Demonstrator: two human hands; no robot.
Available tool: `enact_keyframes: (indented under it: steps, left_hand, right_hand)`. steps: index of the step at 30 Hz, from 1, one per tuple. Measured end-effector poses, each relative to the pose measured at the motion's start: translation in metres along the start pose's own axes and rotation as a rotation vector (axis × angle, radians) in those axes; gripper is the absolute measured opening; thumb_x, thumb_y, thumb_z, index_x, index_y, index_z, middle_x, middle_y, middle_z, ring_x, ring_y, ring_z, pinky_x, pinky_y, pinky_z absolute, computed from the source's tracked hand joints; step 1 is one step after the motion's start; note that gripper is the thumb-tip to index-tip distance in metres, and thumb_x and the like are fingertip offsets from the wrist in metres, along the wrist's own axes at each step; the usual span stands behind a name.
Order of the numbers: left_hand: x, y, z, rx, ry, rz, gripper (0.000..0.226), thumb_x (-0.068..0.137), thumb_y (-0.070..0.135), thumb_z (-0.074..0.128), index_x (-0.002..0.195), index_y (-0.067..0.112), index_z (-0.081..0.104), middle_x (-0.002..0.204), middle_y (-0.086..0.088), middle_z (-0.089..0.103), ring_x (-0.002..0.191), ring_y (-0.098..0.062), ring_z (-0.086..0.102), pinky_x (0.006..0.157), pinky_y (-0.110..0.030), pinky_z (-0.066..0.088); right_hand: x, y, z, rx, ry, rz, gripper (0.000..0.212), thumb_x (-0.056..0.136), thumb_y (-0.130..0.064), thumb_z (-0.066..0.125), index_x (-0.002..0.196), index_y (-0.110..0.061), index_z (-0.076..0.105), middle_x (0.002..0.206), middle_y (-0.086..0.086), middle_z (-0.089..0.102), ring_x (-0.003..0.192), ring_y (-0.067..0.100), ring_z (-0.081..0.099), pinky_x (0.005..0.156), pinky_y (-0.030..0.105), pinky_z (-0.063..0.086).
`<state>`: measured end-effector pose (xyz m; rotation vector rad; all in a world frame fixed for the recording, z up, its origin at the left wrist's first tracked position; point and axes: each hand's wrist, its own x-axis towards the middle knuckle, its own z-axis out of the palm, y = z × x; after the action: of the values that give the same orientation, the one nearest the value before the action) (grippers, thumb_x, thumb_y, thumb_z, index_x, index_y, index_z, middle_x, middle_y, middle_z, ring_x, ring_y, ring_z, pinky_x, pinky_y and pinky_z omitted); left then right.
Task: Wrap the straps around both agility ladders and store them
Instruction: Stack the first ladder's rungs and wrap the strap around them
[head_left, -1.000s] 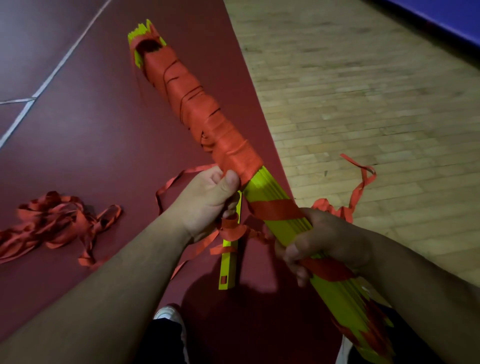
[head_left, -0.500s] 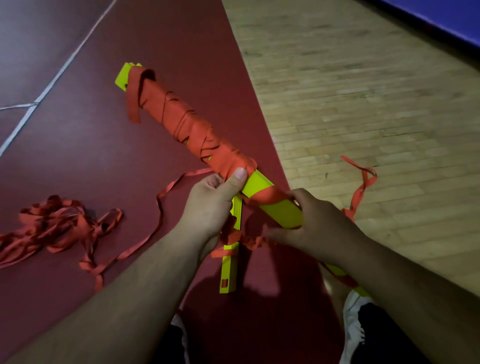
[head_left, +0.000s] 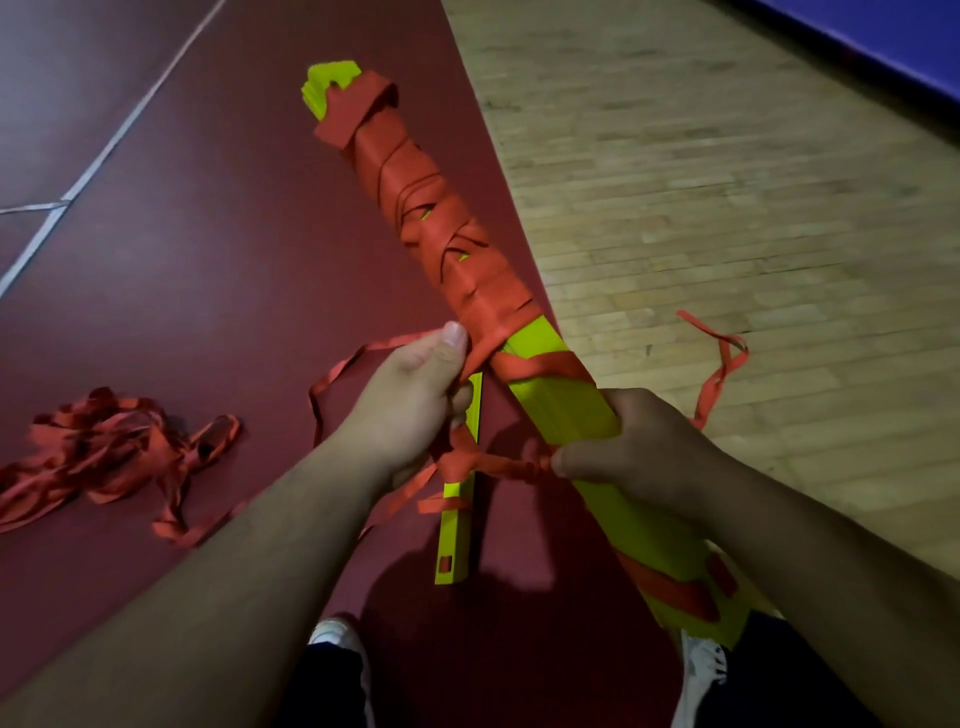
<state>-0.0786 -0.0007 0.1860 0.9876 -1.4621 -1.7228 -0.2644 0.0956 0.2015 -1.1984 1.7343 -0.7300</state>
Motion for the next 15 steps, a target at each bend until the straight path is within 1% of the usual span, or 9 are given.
enact_keyframes:
  steps: [2, 4, 5, 7, 9, 11, 12, 14, 15]
  left_hand:
    - [-0.001, 0.001, 0.003, -0.087, -0.009, -0.048, 0.042, 0.087, 0.056, 0.043, 0.08, 0.015, 0.05, 0.055, 0.0, 0.038, 0.044, -0.01, 0.031, 0.044, -0.023, 0.03]
    - [-0.003, 0.003, 0.007, -0.096, -0.038, -0.085, 0.05, 0.081, 0.066, 0.042, 0.078, 0.016, 0.05, 0.052, 0.002, 0.037, 0.043, -0.01, 0.031, 0.043, -0.021, 0.03]
    - [-0.005, 0.004, 0.008, -0.092, -0.058, -0.083, 0.055, 0.077, 0.071, 0.04, 0.077, 0.017, 0.049, 0.051, 0.003, 0.036, 0.043, -0.009, 0.03, 0.042, -0.021, 0.029]
    - [-0.005, 0.004, 0.007, -0.098, -0.106, -0.016, 0.058, 0.069, 0.079, 0.043, 0.07, 0.021, 0.051, 0.05, 0.007, 0.034, 0.043, -0.007, 0.029, 0.042, -0.02, 0.028]
    - [-0.004, 0.004, 0.003, -0.086, -0.149, 0.077, 0.056, 0.063, 0.082, 0.059, 0.065, 0.026, 0.056, 0.052, 0.009, 0.036, 0.045, -0.005, 0.029, 0.044, -0.019, 0.027]
    - [-0.005, 0.005, -0.001, -0.046, -0.169, 0.104, 0.05, 0.061, 0.078, 0.071, 0.068, 0.028, 0.063, 0.053, 0.012, 0.042, 0.045, -0.004, 0.033, 0.045, -0.021, 0.025]
    - [-0.006, 0.009, -0.001, -0.026, -0.171, 0.106, 0.045, 0.063, 0.074, 0.071, 0.068, 0.03, 0.066, 0.053, 0.014, 0.045, 0.045, -0.003, 0.035, 0.046, -0.021, 0.026]
    - [-0.01, 0.014, 0.003, -0.027, -0.174, 0.101, 0.033, 0.077, 0.059, 0.06, 0.062, 0.031, 0.069, 0.048, 0.013, 0.051, 0.042, 0.001, 0.042, 0.044, -0.014, 0.031]
    - [-0.012, 0.016, 0.006, -0.049, -0.166, 0.09, 0.034, 0.081, 0.047, 0.051, 0.057, 0.03, 0.069, 0.045, 0.011, 0.052, 0.039, 0.002, 0.045, 0.043, -0.011, 0.034]
  right_hand:
    - [-0.003, -0.001, 0.003, 0.111, -0.065, -0.011, 0.031, 0.057, -0.029, 0.081, 0.085, -0.02, 0.074, 0.076, 0.005, 0.074, 0.071, 0.025, 0.071, 0.067, 0.045, 0.057]
    - [-0.006, -0.003, 0.006, 0.289, -0.157, -0.007, 0.023, 0.059, -0.021, 0.076, 0.082, -0.015, 0.073, 0.069, 0.006, 0.068, 0.062, 0.023, 0.066, 0.056, 0.036, 0.054]
    - [-0.008, -0.004, 0.007, 0.364, -0.207, 0.003, 0.017, 0.06, -0.018, 0.073, 0.078, -0.017, 0.074, 0.066, 0.006, 0.066, 0.058, 0.022, 0.063, 0.053, 0.032, 0.052]
    - [-0.009, -0.007, 0.006, 0.446, -0.295, 0.021, 0.01, 0.062, -0.017, 0.07, 0.068, -0.024, 0.074, 0.063, 0.006, 0.063, 0.052, 0.02, 0.06, 0.048, 0.029, 0.05]
    - [-0.007, -0.006, 0.004, 0.483, -0.36, 0.028, 0.01, 0.06, -0.018, 0.071, 0.069, -0.022, 0.073, 0.063, 0.008, 0.061, 0.049, 0.022, 0.058, 0.047, 0.028, 0.048]
    - [-0.005, -0.003, 0.001, 0.49, -0.404, 0.029, 0.028, 0.053, -0.023, 0.076, 0.079, -0.014, 0.071, 0.066, 0.012, 0.06, 0.052, 0.023, 0.058, 0.047, 0.029, 0.049]
    - [-0.003, -0.001, 0.001, 0.488, -0.414, 0.03, 0.036, 0.051, -0.027, 0.076, 0.083, -0.011, 0.069, 0.067, 0.013, 0.06, 0.053, 0.023, 0.058, 0.047, 0.029, 0.049]
    - [-0.002, 0.001, 0.001, 0.496, -0.419, 0.032, 0.04, 0.05, -0.028, 0.076, 0.085, -0.01, 0.068, 0.067, 0.013, 0.06, 0.054, 0.022, 0.058, 0.046, 0.029, 0.049]
    - [-0.002, 0.001, 0.001, 0.495, -0.418, 0.034, 0.036, 0.052, -0.026, 0.076, 0.083, -0.011, 0.07, 0.067, 0.013, 0.061, 0.054, 0.022, 0.059, 0.046, 0.028, 0.049]
